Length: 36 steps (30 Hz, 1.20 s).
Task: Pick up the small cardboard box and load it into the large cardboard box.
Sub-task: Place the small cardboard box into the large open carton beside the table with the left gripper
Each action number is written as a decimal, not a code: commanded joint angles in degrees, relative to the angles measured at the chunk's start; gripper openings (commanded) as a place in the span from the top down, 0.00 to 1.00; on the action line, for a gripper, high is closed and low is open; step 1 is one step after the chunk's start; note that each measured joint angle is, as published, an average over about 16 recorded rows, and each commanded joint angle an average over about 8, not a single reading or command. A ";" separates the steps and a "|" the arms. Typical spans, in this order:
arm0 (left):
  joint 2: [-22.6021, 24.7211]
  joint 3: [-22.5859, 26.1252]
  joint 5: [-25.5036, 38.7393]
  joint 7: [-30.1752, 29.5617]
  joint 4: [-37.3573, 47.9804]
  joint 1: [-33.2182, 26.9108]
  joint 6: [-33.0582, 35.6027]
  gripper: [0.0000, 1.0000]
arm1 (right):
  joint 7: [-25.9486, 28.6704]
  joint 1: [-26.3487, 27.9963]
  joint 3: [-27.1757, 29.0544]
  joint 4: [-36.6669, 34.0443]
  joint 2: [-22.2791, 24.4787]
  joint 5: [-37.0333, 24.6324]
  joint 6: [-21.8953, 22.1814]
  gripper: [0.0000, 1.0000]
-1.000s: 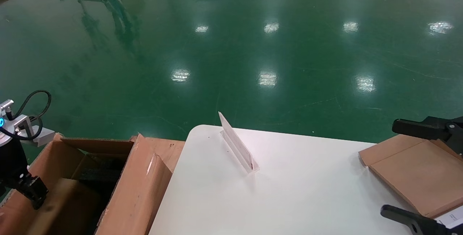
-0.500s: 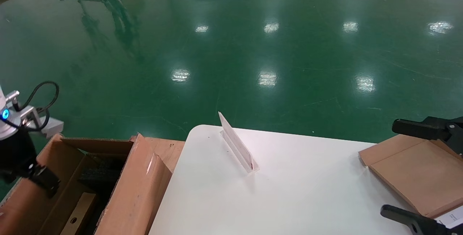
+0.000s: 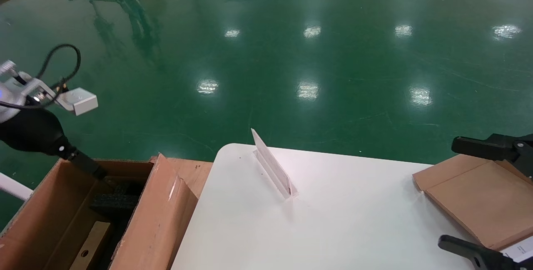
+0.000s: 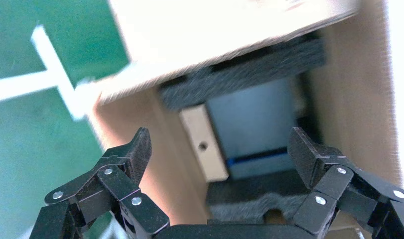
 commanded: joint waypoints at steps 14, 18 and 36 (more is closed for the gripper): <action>-16.19 -9.63 -9.97 23.12 -6.94 -9.21 4.51 0.00 | 0.00 0.00 0.00 0.00 0.00 0.00 0.00 0.00; -15.92 -11.02 -9.73 23.42 -7.11 -8.42 4.50 0.00 | 0.00 0.00 0.00 0.00 0.00 0.00 0.00 0.00; -13.47 -24.22 -10.09 25.82 -8.96 1.99 5.07 0.00 | 0.00 0.00 0.00 0.00 0.00 0.00 0.00 0.00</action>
